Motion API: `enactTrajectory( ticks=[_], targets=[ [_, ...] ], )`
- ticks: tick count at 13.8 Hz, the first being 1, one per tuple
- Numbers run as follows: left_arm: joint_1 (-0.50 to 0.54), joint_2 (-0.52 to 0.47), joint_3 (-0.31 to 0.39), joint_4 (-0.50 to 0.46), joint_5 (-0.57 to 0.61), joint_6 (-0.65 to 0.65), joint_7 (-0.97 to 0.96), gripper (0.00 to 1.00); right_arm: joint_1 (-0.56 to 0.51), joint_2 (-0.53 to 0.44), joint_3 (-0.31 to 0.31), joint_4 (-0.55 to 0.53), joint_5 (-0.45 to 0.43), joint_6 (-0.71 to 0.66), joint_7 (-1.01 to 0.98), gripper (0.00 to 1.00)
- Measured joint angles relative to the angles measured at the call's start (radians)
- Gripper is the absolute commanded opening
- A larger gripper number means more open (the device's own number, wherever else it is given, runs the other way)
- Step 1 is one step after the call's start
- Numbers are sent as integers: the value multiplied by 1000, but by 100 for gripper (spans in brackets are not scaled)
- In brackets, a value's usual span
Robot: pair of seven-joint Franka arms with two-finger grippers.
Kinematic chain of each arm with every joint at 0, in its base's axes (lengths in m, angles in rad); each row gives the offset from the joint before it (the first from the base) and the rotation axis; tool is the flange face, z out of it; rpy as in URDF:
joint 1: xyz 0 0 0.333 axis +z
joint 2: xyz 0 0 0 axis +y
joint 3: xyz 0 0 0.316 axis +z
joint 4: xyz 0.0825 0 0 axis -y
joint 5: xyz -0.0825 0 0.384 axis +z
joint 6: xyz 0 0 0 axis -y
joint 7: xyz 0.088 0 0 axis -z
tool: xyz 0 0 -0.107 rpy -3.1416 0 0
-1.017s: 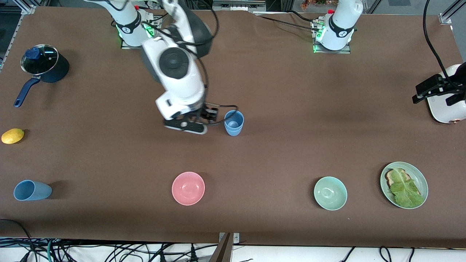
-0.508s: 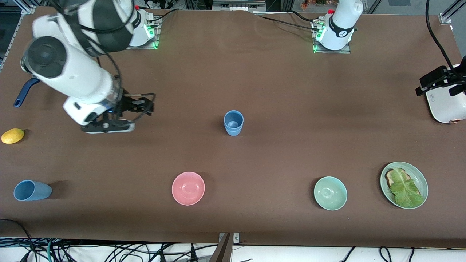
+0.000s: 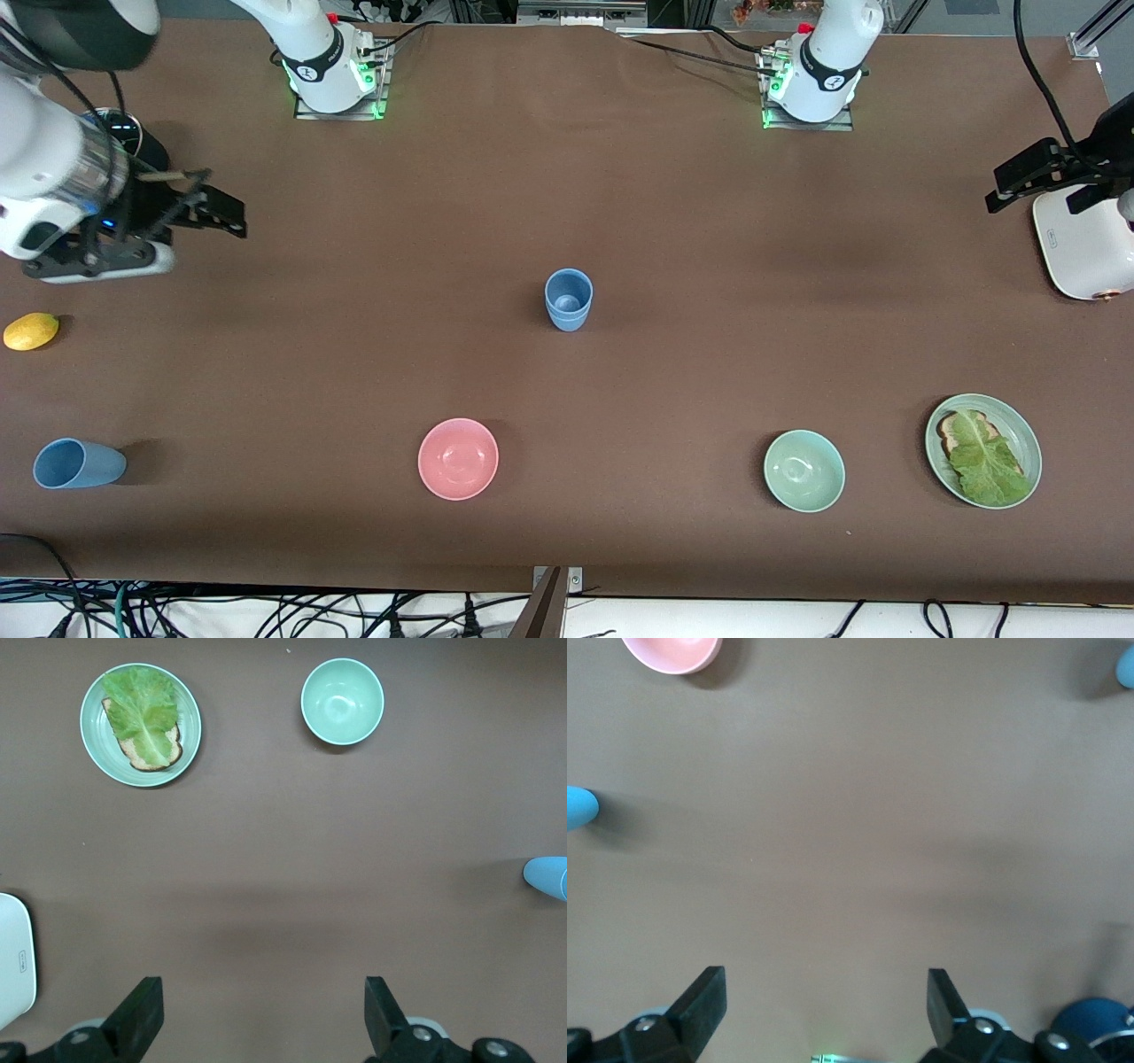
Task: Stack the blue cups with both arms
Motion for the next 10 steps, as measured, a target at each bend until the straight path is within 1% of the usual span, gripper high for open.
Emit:
enactTrajectory(
  ticks=[2, 5, 8, 10],
  targets=[
    [0, 0, -4, -2, 0, 0, -1, 100, -4, -26, -10, -7, 0, -16, -14, 100],
    [0, 0, -4, -3, 0, 0, 0, 99, -4, -31, -16, -20, -1, -14, -32, 100],
    [0, 0, -4, -5, 0, 0, 3, 99, -5, -30, -35, -23, -1, 30, -61, 100],
    [0, 0, -4, -6, 0, 0, 8, 99, -7, -28, -37, -26, -1, 51, -62, 100]
  ],
)
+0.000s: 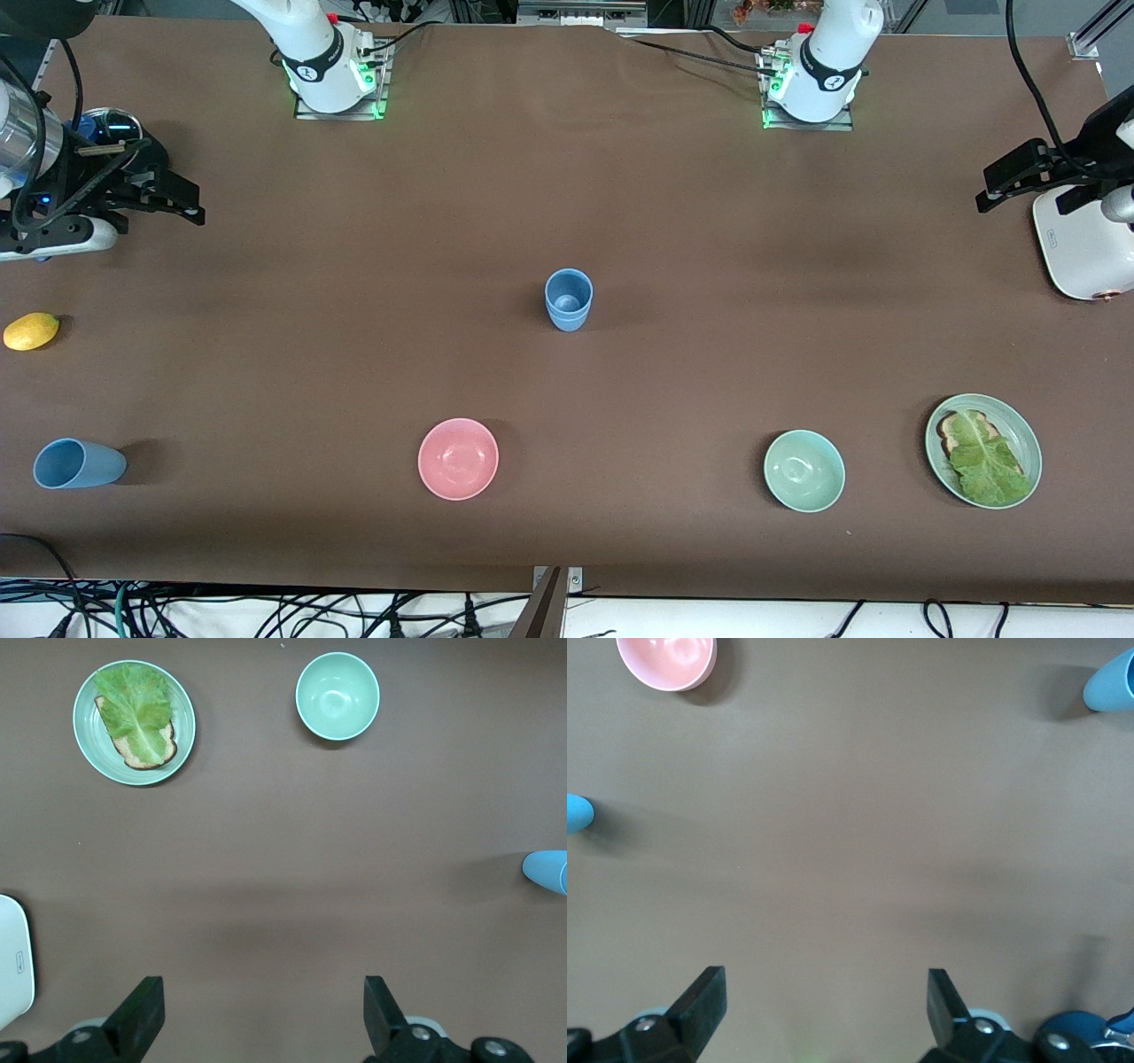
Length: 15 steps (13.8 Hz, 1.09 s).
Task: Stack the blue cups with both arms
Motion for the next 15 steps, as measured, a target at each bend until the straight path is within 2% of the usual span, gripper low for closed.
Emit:
enactTrajectory(
  ticks=[7, 15],
  targets=[
    [0, 0, -1, -2, 0, 0, 3, 99, -81, 0, 18, -37, -1, 22, -13, 100],
    [0, 0, -2, -2, 0, 0, 18, 100, -85, 1, 24, -28, 0, 24, -13, 100]
  ],
)
